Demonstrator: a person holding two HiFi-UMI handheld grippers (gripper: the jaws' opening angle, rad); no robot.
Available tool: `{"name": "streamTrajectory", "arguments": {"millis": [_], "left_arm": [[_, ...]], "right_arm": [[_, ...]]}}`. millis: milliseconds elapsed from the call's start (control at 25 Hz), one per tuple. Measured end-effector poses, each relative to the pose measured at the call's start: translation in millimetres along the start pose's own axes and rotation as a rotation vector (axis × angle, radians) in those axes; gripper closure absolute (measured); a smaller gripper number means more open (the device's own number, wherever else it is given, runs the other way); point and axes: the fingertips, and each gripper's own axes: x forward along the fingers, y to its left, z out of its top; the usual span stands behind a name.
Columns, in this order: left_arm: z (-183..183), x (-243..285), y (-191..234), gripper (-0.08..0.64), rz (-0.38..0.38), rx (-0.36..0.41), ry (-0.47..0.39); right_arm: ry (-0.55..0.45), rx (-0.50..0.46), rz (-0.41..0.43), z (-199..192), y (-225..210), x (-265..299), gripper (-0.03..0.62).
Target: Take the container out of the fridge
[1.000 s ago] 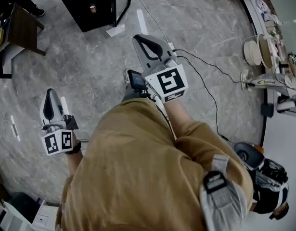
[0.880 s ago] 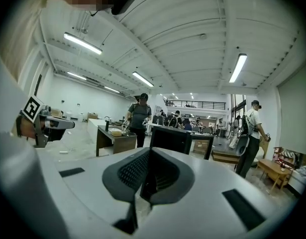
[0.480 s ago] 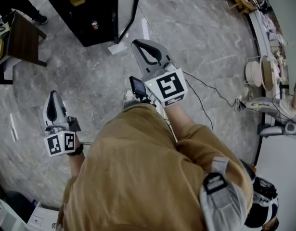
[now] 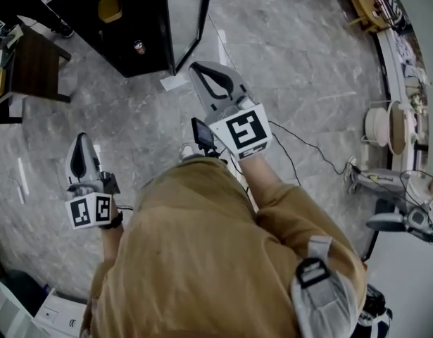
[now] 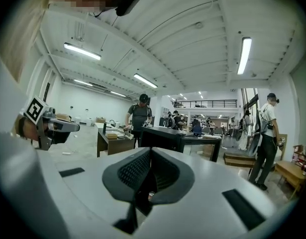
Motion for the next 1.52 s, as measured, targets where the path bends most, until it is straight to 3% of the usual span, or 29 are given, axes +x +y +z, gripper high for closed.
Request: {"name": "streamTrajectory", "arguments": {"millis": [440, 840, 1520], "left_arm": [[-3.3, 21.6, 29.7, 0.558, 0.055, 0.028, 0.017], [10.3, 97.0, 96.2, 0.558, -0.026, 0.015, -0.007], [9.9, 169.0, 192.6, 0.558, -0.073, -0.010, 0.018]], "right_arm": [[-0.031, 0.007, 0.051, -5.9, -2.0, 44.4, 0.589], [0.022, -0.009, -0.012, 4.3, -9.7, 117.7, 0.589], [0.103, -0.162, 0.033, 20.1, 9.4, 245.7, 0.589]]}}
